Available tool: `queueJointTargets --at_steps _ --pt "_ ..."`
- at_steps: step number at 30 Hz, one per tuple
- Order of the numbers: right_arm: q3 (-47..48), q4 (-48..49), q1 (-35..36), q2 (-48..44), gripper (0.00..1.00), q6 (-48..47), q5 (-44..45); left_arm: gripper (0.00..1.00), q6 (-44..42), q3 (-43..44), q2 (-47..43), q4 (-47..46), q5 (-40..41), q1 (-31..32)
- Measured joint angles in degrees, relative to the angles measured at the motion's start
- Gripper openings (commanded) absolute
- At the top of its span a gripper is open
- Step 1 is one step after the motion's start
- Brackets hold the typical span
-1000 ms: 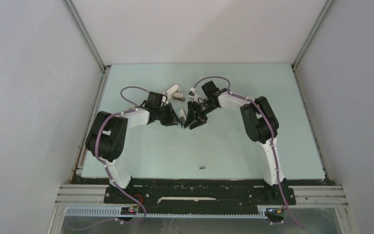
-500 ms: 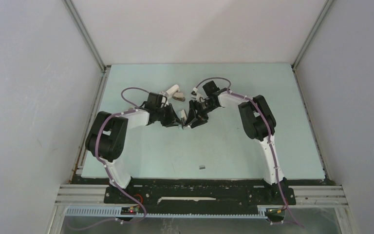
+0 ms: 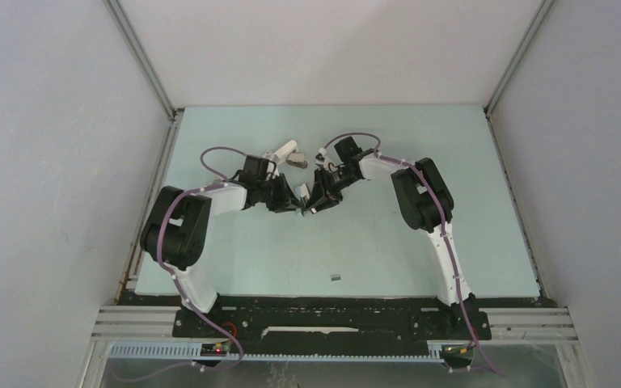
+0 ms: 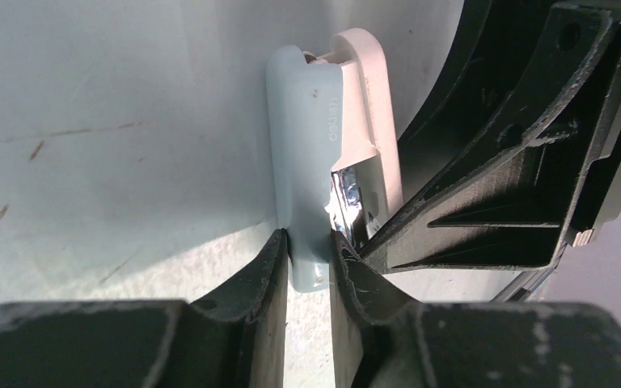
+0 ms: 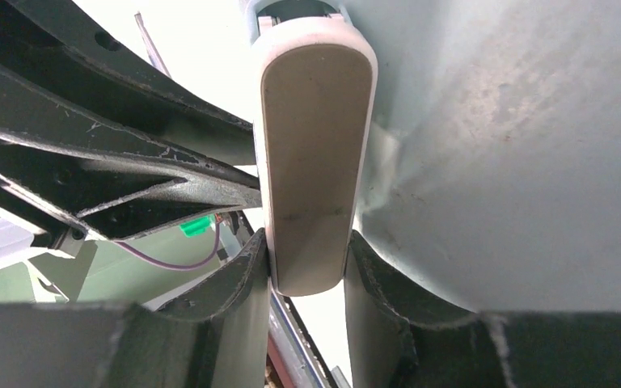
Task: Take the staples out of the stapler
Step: Pick up the stapler from the center of the board.
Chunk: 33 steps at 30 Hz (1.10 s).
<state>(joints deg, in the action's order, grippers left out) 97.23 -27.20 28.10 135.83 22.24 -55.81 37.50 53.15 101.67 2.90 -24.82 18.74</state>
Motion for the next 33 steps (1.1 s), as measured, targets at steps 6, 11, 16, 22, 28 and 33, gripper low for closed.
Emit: queueJointTargets --at_steps 6,11,16,22,28,33 --pt "-0.2 0.6 -0.1 -0.1 0.0 -0.5 -0.7 0.58 -0.4 -5.0 -6.2 1.4 -0.1 -2.8" --pt "-3.3 2.5 -1.8 -2.7 0.0 -1.3 -1.9 0.69 -1.2 -9.0 -16.9 1.6 -0.1 -5.9" --pt "-6.7 3.7 -3.6 -8.2 0.0 -4.3 -3.6 0.75 -1.6 -13.9 -26.6 -1.6 -0.4 -6.9" --pt "-13.4 7.7 -6.5 -20.9 0.0 -10.3 -5.7 0.99 -1.4 -18.3 -40.5 -6.4 2.7 -6.9" --pt "-13.4 5.3 -9.0 -27.2 0.0 -20.2 -2.9 1.0 4.9 -20.1 -45.5 -19.7 3.6 -7.6" --pt "-13.4 3.1 -10.3 -27.7 0.0 -23.5 -0.3 1.0 19.9 -22.9 -35.1 -34.0 0.1 -7.9"
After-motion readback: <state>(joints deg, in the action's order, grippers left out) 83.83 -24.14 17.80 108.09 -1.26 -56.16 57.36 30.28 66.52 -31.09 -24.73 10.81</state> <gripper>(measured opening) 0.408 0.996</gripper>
